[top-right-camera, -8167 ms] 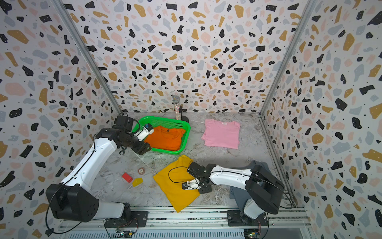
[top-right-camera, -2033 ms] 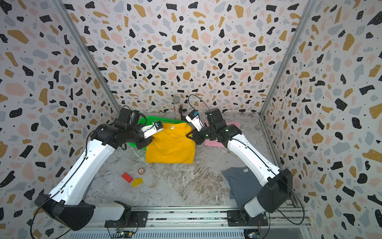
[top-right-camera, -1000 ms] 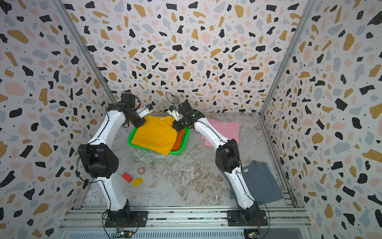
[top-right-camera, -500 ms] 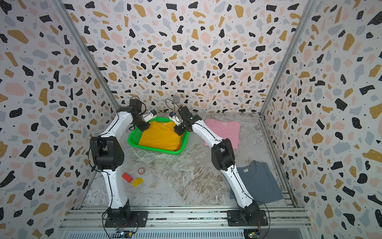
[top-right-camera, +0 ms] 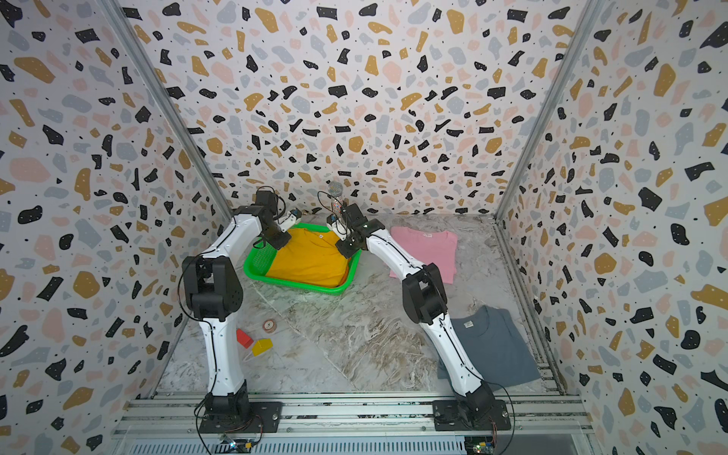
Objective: Put the folded t-shirts into the basket
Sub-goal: Place the T-shirt in the bin.
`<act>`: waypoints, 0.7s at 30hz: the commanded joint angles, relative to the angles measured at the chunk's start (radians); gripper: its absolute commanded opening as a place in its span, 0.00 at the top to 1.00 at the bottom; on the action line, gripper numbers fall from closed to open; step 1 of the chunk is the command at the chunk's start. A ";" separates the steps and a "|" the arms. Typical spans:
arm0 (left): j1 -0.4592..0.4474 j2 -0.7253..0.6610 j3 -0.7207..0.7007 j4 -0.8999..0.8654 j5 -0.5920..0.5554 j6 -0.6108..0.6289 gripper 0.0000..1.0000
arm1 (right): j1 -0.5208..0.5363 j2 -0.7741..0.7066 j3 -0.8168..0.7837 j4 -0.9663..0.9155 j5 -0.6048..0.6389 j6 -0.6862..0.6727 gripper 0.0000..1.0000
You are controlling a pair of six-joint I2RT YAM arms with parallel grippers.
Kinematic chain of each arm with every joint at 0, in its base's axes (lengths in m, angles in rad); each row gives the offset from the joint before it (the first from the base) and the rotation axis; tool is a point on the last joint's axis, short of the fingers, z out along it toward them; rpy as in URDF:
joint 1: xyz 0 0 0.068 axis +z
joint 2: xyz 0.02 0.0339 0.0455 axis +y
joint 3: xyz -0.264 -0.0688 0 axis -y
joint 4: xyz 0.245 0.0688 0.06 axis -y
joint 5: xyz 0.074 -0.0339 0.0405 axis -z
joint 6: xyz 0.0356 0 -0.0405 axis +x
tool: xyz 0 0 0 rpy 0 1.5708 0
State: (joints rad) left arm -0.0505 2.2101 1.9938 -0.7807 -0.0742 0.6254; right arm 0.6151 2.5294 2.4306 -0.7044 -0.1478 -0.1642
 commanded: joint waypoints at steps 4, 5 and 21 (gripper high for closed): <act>0.006 -0.051 -0.027 0.091 -0.087 -0.074 0.46 | -0.021 -0.117 -0.015 -0.065 0.015 -0.020 0.54; 0.005 -0.056 -0.029 0.096 -0.095 -0.079 0.45 | -0.021 -0.131 -0.023 -0.069 0.009 -0.021 0.52; -0.056 -0.108 -0.124 0.084 0.102 -0.131 0.35 | -0.081 -0.529 -0.450 -0.069 -0.190 -0.151 0.36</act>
State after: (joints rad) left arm -0.0872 2.0693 1.8755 -0.7029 -0.0319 0.5095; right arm 0.5507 2.0861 2.0502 -0.7479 -0.3023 -0.2558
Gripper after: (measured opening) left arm 0.656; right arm 0.634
